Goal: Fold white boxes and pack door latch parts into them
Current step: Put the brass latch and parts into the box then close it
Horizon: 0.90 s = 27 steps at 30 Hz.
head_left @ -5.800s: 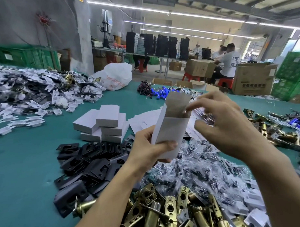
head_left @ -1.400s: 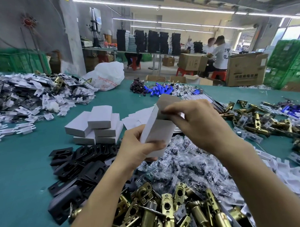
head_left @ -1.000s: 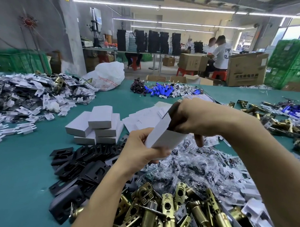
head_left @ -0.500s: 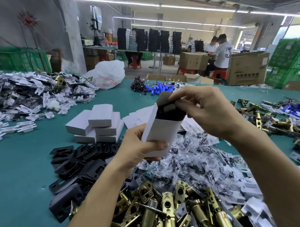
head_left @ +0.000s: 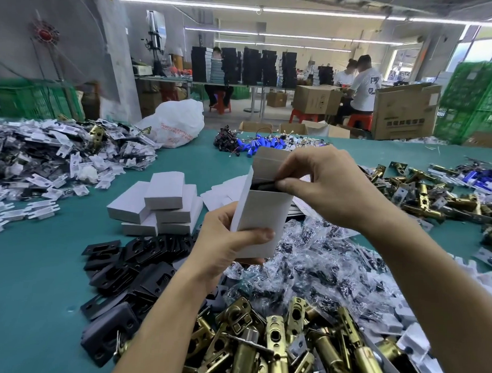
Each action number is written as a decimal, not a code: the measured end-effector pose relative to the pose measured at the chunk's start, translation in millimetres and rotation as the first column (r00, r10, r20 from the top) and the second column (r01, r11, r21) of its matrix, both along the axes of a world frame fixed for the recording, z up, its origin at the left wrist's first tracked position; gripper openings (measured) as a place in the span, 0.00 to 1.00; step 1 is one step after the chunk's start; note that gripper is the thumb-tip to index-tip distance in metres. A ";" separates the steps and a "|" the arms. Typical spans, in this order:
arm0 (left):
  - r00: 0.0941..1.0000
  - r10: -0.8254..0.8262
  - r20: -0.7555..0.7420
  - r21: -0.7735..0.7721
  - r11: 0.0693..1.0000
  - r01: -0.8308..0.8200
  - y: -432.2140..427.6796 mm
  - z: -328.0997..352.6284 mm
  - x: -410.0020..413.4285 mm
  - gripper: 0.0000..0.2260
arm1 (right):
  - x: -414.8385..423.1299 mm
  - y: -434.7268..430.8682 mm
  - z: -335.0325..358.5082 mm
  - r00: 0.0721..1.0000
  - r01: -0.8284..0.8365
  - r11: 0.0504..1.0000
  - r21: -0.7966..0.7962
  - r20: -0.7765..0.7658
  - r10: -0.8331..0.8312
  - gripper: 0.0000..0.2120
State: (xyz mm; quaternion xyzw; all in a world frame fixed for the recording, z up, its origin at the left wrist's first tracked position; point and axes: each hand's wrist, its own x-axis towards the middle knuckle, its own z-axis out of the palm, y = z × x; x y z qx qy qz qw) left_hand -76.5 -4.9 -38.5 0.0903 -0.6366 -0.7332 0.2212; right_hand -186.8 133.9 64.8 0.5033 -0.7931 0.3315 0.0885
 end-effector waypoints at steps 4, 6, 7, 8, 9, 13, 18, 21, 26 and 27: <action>0.998 0.052 0.018 -0.065 0.997 -0.051 1.5 -1.6 -2.2 0.18 | -0.2 -0.3 10.7 0.978 0.161 0.948 0.274 -0.172 -0.117 0.04; 0.998 0.056 0.020 -0.078 0.995 -0.055 1.6 -2.4 -2.3 0.18 | -0.5 0.0 13.6 0.951 0.271 0.888 0.373 -0.246 -0.187 0.09; 0.998 0.052 0.018 -0.078 0.996 -0.051 1.7 -2.5 -2.4 0.18 | -0.5 0.6 13.9 0.947 0.287 0.871 0.398 -0.254 -0.196 0.12; 0.999 0.050 0.015 -0.079 0.996 -0.049 1.8 -2.5 -2.3 0.18 | -0.6 1.6 14.3 0.946 0.288 0.868 0.405 -0.260 -0.192 0.12; 0.999 0.051 0.013 -0.082 0.995 -0.050 1.8 -2.7 -2.1 0.18 | 0.1 2.7 14.6 0.945 0.282 0.869 0.406 -0.277 -0.177 0.08; 0.998 0.055 0.013 -0.096 0.994 -0.054 1.2 -4.6 -2.2 0.18 | 2.6 5.6 19.1 0.925 0.215 0.869 0.446 -0.379 -0.034 0.13; 0.998 0.053 0.020 -0.122 0.991 -0.050 0.6 -6.2 -2.7 0.18 | -2.7 -0.4 21.3 0.970 -0.056 0.837 0.545 -0.170 0.175 0.11; 0.998 0.057 0.028 -0.130 0.990 -0.053 1.1 -6.9 -3.4 0.18 | -3.5 -3.5 15.4 0.983 -0.092 0.808 0.582 -0.074 0.166 0.11; 0.999 0.042 0.013 -0.090 0.995 -0.041 0.8 -4.9 -2.5 0.18 | -3.2 -1.4 16.0 0.981 -0.129 0.848 0.515 -0.057 0.185 0.11; 0.999 0.038 0.011 -0.073 0.997 -0.038 0.6 -4.5 -2.4 0.19 | -2.7 0.6 17.0 0.981 -0.142 0.866 0.479 -0.048 0.188 0.11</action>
